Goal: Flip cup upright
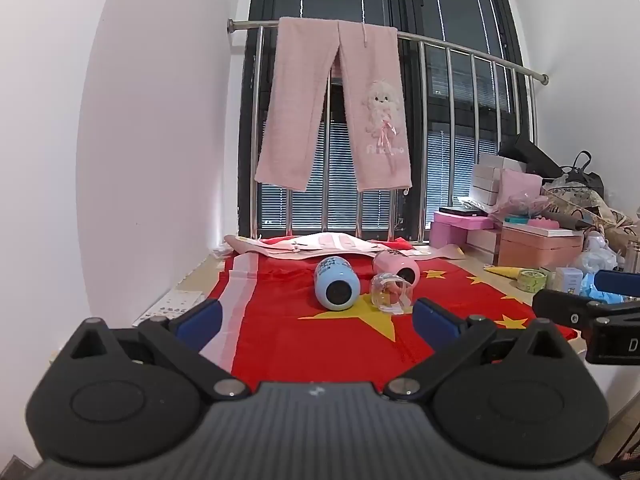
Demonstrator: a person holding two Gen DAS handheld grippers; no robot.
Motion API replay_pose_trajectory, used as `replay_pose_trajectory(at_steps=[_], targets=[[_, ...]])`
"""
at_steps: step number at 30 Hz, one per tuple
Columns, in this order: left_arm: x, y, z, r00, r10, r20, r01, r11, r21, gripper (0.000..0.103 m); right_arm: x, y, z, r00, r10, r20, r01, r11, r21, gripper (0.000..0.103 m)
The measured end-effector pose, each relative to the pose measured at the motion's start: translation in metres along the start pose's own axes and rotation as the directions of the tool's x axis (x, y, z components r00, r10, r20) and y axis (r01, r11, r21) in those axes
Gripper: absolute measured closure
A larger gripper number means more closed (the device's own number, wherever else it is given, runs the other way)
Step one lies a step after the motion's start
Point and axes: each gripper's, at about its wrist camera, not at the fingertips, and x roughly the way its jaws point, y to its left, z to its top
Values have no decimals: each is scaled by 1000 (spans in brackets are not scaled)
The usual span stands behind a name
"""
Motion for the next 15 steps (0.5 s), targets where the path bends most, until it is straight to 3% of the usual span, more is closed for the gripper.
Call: replay_pose_trajectory(at_steps=[15], targets=[[1, 12, 0, 1000, -15, -5, 15, 1000, -3, 0, 0, 0, 0, 1000, 1, 3, -1, 1000, 2, 0]])
